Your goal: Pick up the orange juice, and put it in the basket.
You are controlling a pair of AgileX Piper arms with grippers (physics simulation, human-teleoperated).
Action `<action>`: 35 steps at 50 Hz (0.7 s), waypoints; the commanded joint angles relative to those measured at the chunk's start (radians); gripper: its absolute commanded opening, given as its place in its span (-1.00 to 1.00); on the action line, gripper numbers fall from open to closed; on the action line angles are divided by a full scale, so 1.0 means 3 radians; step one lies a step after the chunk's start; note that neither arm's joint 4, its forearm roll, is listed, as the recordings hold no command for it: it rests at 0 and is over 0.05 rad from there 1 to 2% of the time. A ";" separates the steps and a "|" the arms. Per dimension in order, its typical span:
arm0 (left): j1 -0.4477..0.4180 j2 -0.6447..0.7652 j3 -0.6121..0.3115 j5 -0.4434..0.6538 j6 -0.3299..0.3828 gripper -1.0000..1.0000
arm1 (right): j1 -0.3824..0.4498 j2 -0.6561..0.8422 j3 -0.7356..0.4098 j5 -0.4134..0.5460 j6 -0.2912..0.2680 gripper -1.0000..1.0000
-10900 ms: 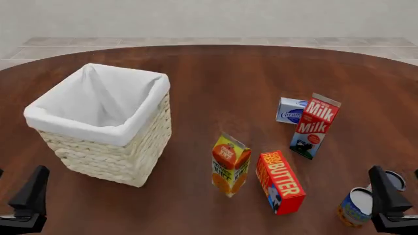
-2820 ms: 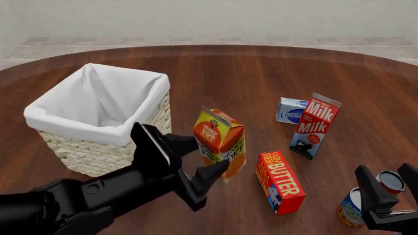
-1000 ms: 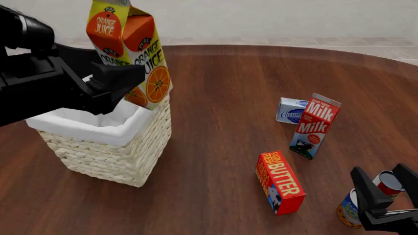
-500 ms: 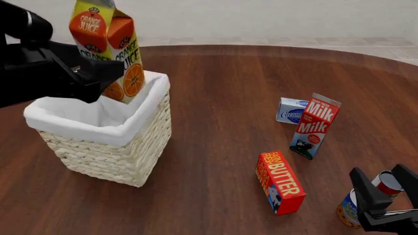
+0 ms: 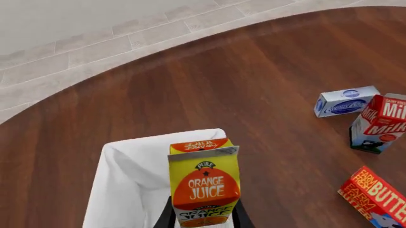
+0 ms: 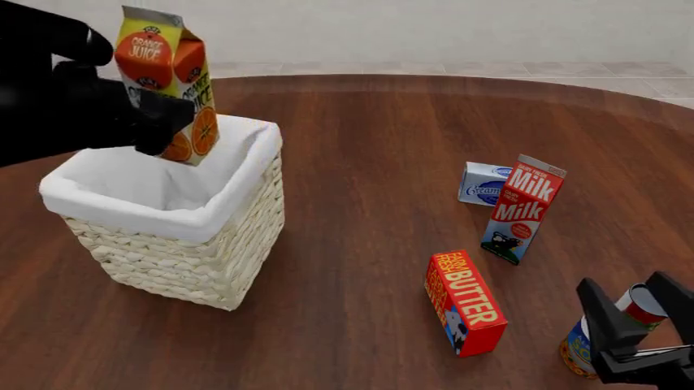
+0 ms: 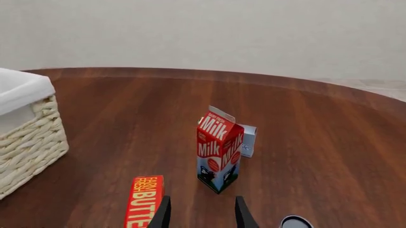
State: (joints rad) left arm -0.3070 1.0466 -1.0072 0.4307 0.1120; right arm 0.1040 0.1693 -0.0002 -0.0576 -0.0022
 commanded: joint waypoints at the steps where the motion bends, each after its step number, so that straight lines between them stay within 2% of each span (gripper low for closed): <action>1: 0.0221 0.0224 -0.0029 -0.0138 0.0025 -1.00 | 0.0010 0.0031 0.0000 -0.0015 -0.0003 1.00; 7: 0.0313 0.0282 -0.0110 -0.0116 -0.0018 -1.00 | 0.0017 0.0051 0.0000 -0.0031 -0.0008 1.00; 35: 0.0479 0.0493 0.0071 -0.0418 -0.0036 -1.00 | 0.0031 0.0116 0.0000 -0.0070 -0.0032 1.00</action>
State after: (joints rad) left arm -0.1781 1.1719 -0.9957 0.3420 0.0840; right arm 0.1108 0.1995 -0.0001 -0.0768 -0.0100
